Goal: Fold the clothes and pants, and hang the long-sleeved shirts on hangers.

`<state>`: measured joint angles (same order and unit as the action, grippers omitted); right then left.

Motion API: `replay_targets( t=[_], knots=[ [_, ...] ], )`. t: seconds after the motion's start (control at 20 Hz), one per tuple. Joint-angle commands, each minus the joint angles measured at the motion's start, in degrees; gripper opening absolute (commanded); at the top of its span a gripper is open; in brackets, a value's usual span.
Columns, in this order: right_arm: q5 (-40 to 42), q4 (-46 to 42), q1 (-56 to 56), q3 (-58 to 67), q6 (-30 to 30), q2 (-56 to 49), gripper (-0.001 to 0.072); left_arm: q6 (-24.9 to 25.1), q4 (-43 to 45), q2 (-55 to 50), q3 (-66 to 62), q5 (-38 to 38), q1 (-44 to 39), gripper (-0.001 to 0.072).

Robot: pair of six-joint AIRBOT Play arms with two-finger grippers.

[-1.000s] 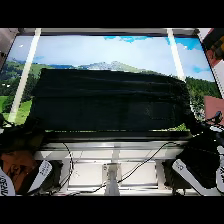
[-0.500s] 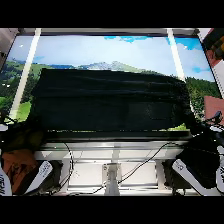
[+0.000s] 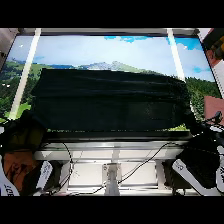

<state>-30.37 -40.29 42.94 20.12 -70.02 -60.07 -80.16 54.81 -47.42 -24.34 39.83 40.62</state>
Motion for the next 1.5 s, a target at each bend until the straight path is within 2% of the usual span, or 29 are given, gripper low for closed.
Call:
replay_targets(
  t=[0.0, 0.05, 0.2, 0.25, 0.35, 0.4, 0.5, 0.6, 0.65, 0.7, 0.85, 1.05, 1.15, 1.3, 1.45],
  knots=[
    [-0.44, 0.02, 0.00, 0.02, 0.00, 0.02, 0.0056, 0.02, 0.33, -1.42, 0.07, -0.11, -0.04, 0.0239],
    [-0.57, 0.00, 0.00, 0.00, 0.00, 0.02, 0.0057, 0.02, 1.09, -2.01, 0.07, 0.09, -0.04, 0.0284],
    [-0.68, 0.00, 0.00, 0.02, 0.00, 0.02, 0.0056, 0.02, 2.29, -3.08, 0.07, 0.24, -0.04, 0.0644],
    [-0.68, 0.00, 0.00, 0.02, 0.00, 0.02, 0.0056, 0.02, 2.25, -3.37, 0.07, 0.22, -0.04, 0.0682],
    [-0.70, 0.00, 0.00, 0.02, 0.00, 0.02, 0.0056, 0.00, 2.19, -4.00, 0.07, 0.09, -0.04, 0.0679],
    [-0.72, 0.00, 0.00, 0.00, 0.00, 0.02, 0.0056, 0.00, 2.19, -4.50, 0.07, -0.02, -0.04, 0.0634],
    [-0.74, 0.00, 0.00, 0.00, 0.00, 0.02, 0.0056, 0.00, 2.19, -5.60, 0.07, -0.28, -0.04, 0.0445],
    [-1.16, 0.00, 0.00, 0.02, 0.00, 0.02, 0.0056, 0.00, 2.14, -6.56, 0.07, -0.90, -0.04, 0.0313],
    [-1.64, 0.00, 0.00, 0.09, 0.00, 0.02, 0.0056, 0.00, 1.97, -6.78, 0.07, -0.98, -0.04, 0.0194],
    [-2.67, 0.02, 0.00, 0.44, 0.00, 0.04, 0.0056, 0.00, 1.90, -6.69, 0.07, -1.03, -0.04, 0.0013],
    [-9.20, -0.11, 0.00, 3.37, 0.04, 0.07, 0.0056, 0.00, 0.33, -6.64, 0.04, -1.03, -0.04, 0.0019],
    [-22.77, -2.25, 0.00, 11.39, -0.04, 0.07, 0.0056, -0.02, -0.02, -4.87, -1.64, 0.11, -0.04, 0.0019],
    [-28.61, -4.46, 0.00, 15.78, -2.10, 0.09, 0.0055, -0.02, -0.09, -2.40, -3.37, 0.33, -0.04, 0.0019],
    [-30.05, -7.69, -0.02, 20.74, -8.70, 0.50, 0.0055, 0.00, -3.10, 2.21, -5.70, 0.24, -0.04, 0.0018],
    [-26.97, -7.91, -0.04, 23.06, -14.23, 2.67, 0.0054, -0.02, -9.07, 5.49, -6.36, -1.27, -0.04, 0.0018]
  ],
)
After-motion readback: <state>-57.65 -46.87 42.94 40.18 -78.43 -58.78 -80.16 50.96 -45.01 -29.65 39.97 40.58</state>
